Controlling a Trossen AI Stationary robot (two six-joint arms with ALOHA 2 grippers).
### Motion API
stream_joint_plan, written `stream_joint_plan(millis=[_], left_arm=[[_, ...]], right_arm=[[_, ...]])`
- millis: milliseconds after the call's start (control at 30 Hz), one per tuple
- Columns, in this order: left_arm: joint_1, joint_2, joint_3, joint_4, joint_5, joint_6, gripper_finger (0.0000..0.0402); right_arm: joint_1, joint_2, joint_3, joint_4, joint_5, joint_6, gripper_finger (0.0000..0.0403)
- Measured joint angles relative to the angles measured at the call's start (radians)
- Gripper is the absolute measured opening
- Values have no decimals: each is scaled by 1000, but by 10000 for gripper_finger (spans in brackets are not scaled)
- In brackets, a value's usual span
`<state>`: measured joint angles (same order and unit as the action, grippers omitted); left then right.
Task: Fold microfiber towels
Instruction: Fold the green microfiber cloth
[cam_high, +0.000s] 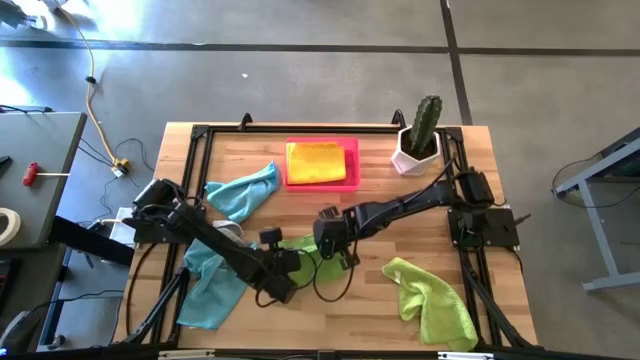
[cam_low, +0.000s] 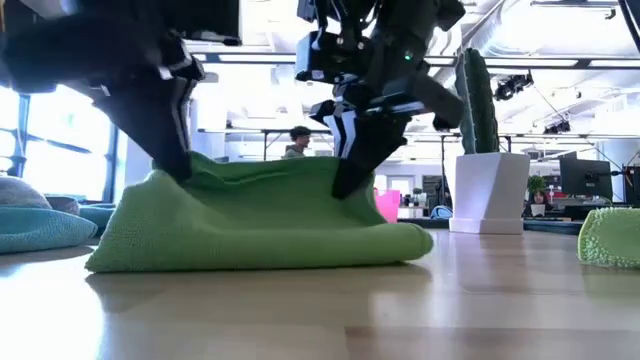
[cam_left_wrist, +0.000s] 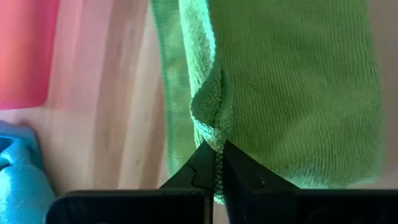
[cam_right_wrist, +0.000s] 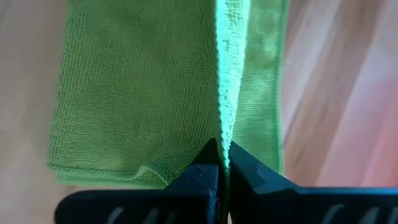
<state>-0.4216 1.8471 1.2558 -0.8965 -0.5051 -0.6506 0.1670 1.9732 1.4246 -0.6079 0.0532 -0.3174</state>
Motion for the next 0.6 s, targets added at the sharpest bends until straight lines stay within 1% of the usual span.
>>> stream_joint_plan(millis=[300,500,600], left_arm=[[60,14,-1,-52,-2,2,5],[97,14,-53,-38,-4,6,5],[112,14,-67,-29,-6,2,5]], right_arm=[[-58,21,-1,27,0,-84,0],[-76,20,-1,41,0,-99,1],[-76,31,0,44,0,-138,12]])
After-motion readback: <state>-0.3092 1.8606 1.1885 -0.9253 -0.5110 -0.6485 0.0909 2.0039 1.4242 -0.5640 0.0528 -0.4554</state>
